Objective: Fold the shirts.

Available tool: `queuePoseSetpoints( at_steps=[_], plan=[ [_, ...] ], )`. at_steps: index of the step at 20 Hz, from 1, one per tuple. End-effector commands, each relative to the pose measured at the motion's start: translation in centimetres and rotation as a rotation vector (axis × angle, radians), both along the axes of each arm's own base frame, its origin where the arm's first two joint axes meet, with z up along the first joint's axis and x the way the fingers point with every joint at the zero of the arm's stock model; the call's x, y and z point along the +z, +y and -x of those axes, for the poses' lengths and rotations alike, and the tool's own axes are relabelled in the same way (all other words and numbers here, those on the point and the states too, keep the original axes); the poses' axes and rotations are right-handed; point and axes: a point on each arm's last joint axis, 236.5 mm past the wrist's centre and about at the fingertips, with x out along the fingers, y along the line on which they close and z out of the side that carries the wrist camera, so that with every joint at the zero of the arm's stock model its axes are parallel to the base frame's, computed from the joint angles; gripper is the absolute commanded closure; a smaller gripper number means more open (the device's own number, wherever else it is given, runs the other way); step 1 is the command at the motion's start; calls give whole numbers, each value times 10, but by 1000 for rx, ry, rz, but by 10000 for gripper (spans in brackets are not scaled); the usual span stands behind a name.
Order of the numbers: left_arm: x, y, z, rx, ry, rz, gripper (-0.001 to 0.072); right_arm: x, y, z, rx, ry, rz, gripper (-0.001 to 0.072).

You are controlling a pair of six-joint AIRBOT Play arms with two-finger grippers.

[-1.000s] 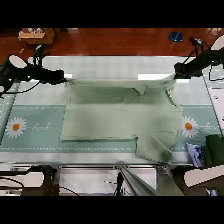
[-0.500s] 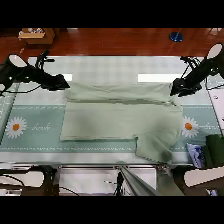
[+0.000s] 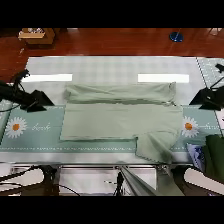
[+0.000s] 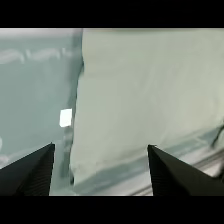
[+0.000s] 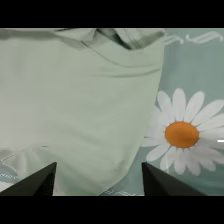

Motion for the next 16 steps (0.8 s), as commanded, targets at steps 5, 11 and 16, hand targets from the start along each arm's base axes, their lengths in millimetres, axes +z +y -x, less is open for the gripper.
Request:
queuePoseSetpoints(
  at_steps=[5,11,16],
  plan=[
    [-44,-30,105,18,265,131,26,-55,25,60,-118,-11,-73,101],
    [-63,-33,112,68,284,109,27,-56,31,62,-124,-16,-88,101],
    [-79,-48,102,37,263,31,28,-55,32,64,-121,-11,-92,101]
  ],
)
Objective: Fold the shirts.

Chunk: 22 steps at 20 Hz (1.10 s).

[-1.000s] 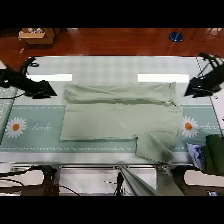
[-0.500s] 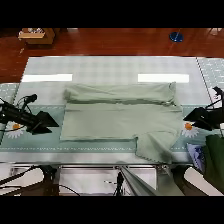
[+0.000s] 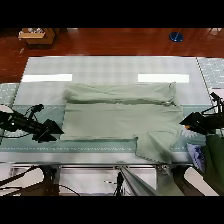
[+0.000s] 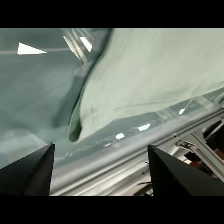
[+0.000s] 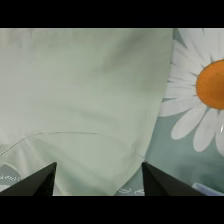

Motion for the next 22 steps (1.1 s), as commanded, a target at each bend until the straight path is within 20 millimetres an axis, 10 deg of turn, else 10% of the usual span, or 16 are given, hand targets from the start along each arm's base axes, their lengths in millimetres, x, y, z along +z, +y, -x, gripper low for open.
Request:
queuePoseSetpoints(
  at_steps=[1,2,4,5,14,22],
  plan=[
    [-17,-11,-11,-9,-19,-76,31,0,2,2,3,4,-9,101],
    [-23,-16,-18,-4,-33,-109,67,0,3,2,3,6,-10,101],
    [-29,-27,-29,-21,-82,-129,618,1,4,1,0,1,-19,100],
    [-29,-33,-27,-70,-103,-125,688,2,5,2,1,5,-21,100],
    [-20,-46,-21,-112,-104,-63,688,-45,12,55,3,178,-4,101],
    [-20,-46,-21,-132,-120,-59,689,-68,15,15,-182,27,-7,114]
  ],
)
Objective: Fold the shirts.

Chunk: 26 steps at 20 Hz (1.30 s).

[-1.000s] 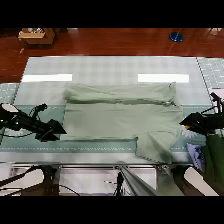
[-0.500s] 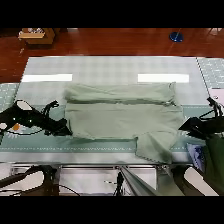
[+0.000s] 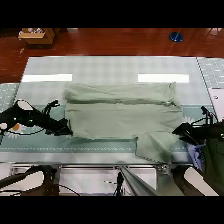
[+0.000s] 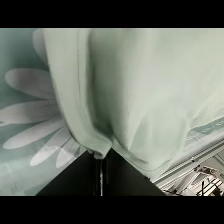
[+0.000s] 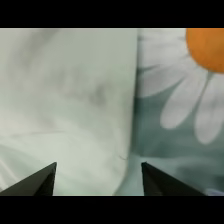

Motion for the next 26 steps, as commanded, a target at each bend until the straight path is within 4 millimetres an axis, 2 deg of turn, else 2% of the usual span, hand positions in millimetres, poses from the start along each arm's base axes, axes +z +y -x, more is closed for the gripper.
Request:
queuePoseSetpoints(
  at_steps=[1,3,4,5,6,8,10,12,14,16,18,20,22,26],
  plan=[
    [0,0,-1,-10,-12,5,688,-14,-2,-13,-90,-37,13,114],
    [1,0,-4,-8,-22,2,688,-25,5,-2,-91,16,-22,132],
    [2,1,-6,-8,-27,1,688,-29,8,1,-91,33,-36,287],
    [3,1,-8,-9,-31,1,688,-30,10,1,-94,42,-47,558],
    [5,1,-10,-11,-37,3,689,-28,11,0,-92,39,-55,684],
    [16,1,-21,-10,-66,13,689,-12,13,-8,-36,-12,-69,684],
    [53,-8,-45,11,-166,98,689,19,5,-24,24,-109,-37,684],
    [110,-19,-74,40,-323,190,690,64,-7,-58,25,-278,30,684],
    [148,-17,-91,41,-458,180,690,125,-10,-105,-61,-514,34,685],
    [173,-11,-103,50,-555,155,690,183,-13,-142,-136,-719,11,685],
    [184,-5,-121,94,-619,126,689,214,-21,-161,-170,-817,37,685],
    [186,1,-140,153,-668,110,690,226,-23,-180,-165,-867,81,685],
    [177,8,-161,207,-691,84,690,224,-16,-204,-159,-887,92,686],
    [148,5,-188,222,-640,111,690,186,-11,-255,-171,-846,105,685]
  ],
)
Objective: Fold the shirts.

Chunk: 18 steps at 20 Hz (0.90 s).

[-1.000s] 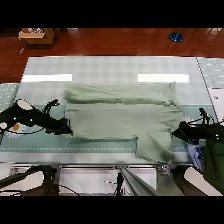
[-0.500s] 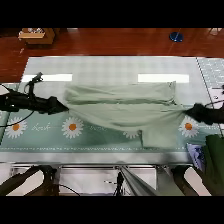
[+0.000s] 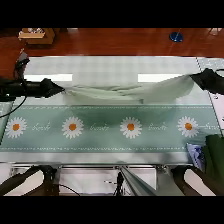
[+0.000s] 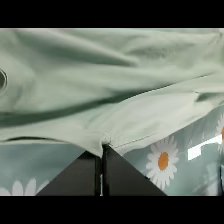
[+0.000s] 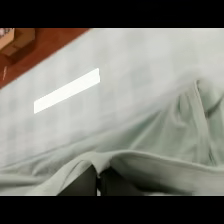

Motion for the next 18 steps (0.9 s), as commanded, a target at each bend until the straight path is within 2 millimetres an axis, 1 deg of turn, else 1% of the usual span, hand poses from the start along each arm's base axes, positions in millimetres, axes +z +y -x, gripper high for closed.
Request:
queuePoseSetpoints(
  at_steps=[1,3,5,7,9,10,11,12,13,14,15,16,17,18],
  plan=[
    [-22,3,-32,26,20,14,690,-25,2,-45,-36,5,8,685],
    [-37,4,-49,20,50,20,689,-53,4,-61,-43,45,8,685],
    [-51,4,-64,13,73,24,689,-79,4,-71,-58,82,11,685],
    [-66,4,-74,10,99,28,688,-105,6,-75,-62,125,9,685],
    [-84,3,-77,10,133,31,678,-130,10,-73,-52,178,-4,684],
    [-91,3,-75,8,151,35,585,-139,13,-71,-43,202,-13,632],
    [-97,3,-74,6,167,38,412,-143,13,-70,-40,211,-15,470],
    [-100,6,-72,6,180,40,239,-141,9,-70,-41,207,-9,329],
    [-100,12,-69,2,190,42,217,-136,3,-68,-28,202,11,267],
    [-97,21,-65,-7,203,43,227,-128,-8,-63,6,204,70,265],
    [-94,30,-59,-17,215,39,279,-122,-23,-55,31,223,136,265],
    [-90,41,-53,-26,227,31,393,-118,-39,-45,30,274,169,265],
    [-87,50,-48,-30,230,13,411,-117,-56,-32,36,338,204,243],
    [-83,57,-44,-33,227,-10,411,-117,-70,-19,57,393,246,188]
  ],
)
